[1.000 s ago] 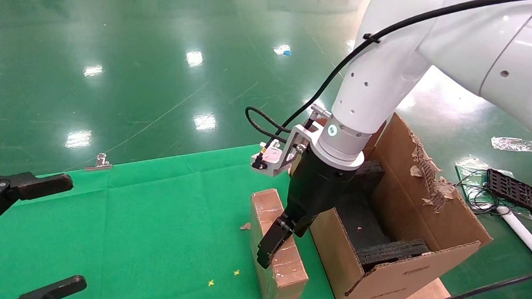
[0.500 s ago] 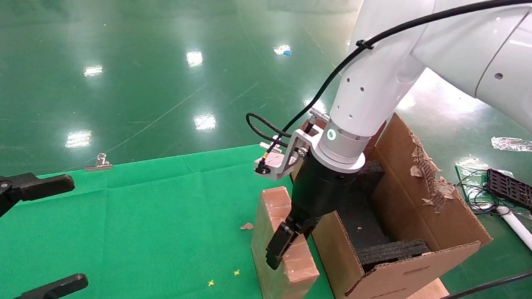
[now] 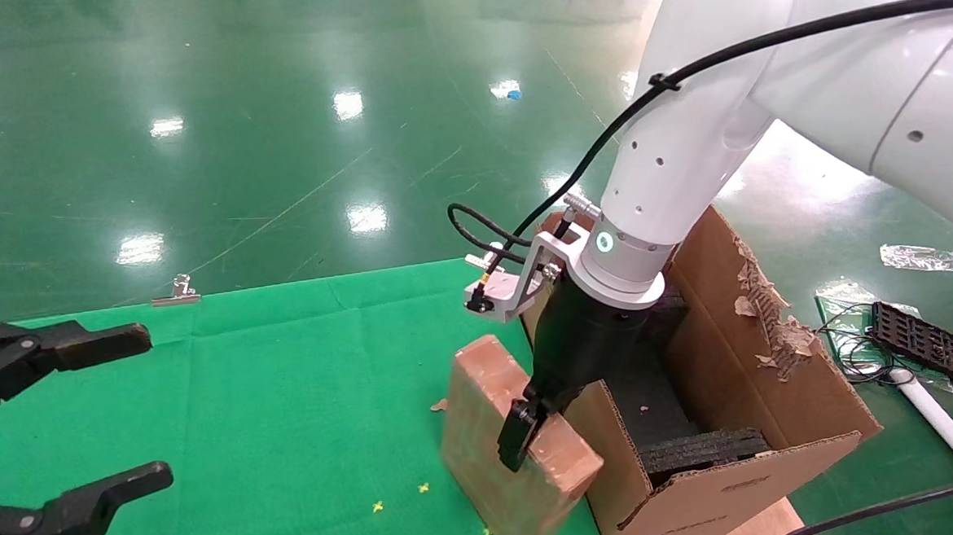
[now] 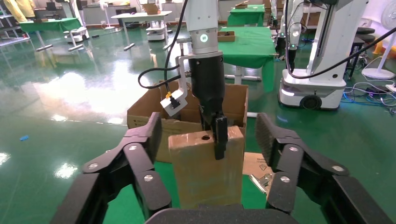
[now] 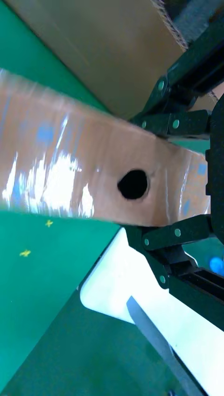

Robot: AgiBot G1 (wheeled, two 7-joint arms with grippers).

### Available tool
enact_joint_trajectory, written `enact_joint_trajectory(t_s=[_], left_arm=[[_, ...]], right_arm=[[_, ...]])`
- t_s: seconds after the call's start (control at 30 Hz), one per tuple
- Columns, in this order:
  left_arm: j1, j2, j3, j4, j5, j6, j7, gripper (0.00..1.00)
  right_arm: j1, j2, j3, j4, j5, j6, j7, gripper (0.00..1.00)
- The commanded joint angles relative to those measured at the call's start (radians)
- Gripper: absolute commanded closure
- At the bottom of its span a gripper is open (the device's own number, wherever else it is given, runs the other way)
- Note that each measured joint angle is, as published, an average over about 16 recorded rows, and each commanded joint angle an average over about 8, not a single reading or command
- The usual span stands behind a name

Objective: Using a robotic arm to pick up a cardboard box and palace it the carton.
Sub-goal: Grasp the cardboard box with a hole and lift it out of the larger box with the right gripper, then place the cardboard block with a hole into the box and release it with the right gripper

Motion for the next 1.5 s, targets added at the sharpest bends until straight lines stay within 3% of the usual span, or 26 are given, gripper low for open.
enact_joint_trajectory(t_s=[0.03,0.3,0.47,0.67,0.83,1.0,1.03,1.23,1.3,1.5], left_arm=[[0.0,0.0,0.0,0.0,0.0,0.0,0.0,1.0],[0.0,0.0,0.001,0.0,0.0,0.0,0.0,1.0],[0.0,0.0,0.001,0.0,-0.001,0.0,0.0,1.0],[0.0,-0.001,0.001,0.0,-0.001,-0.001,0.001,1.0],[0.0,-0.001,0.002,0.0,-0.001,-0.001,0.001,1.0],[0.0,-0.001,0.002,0.0,-0.001,-0.001,0.001,0.99],[0.0,-0.001,0.002,0.0,-0.001,-0.001,0.001,0.94],[-0.001,-0.001,0.002,0.0,-0.002,-0.001,0.001,0.19],[-0.001,-0.001,0.003,0.0,-0.002,-0.001,0.001,0.0],[-0.001,-0.001,0.003,0.0,-0.002,-0.001,0.001,0.0]], right_arm=[[0.001,0.005,0.001,0.011,-0.001,0.008,-0.005,1.0],[0.111,0.166,0.092,0.056,0.021,0.092,-0.161,1.0],[0.228,0.251,0.121,-0.02,-0.046,0.135,-0.229,1.0],[0.315,0.292,0.097,-0.16,-0.161,0.143,-0.239,1.0],[0.31,0.295,0.053,-0.282,-0.235,0.124,-0.206,1.0],[0.241,0.29,0.026,-0.404,-0.25,0.111,-0.194,1.0],[0.223,0.288,0.023,-0.428,-0.248,0.109,-0.195,1.0],[0.126,0.262,0.009,-0.557,-0.24,0.103,-0.209,1.0],[0.1,0.25,0.005,-0.594,-0.24,0.101,-0.214,1.0],[0.033,0.213,-0.001,-0.682,-0.238,0.106,-0.236,1.0]])
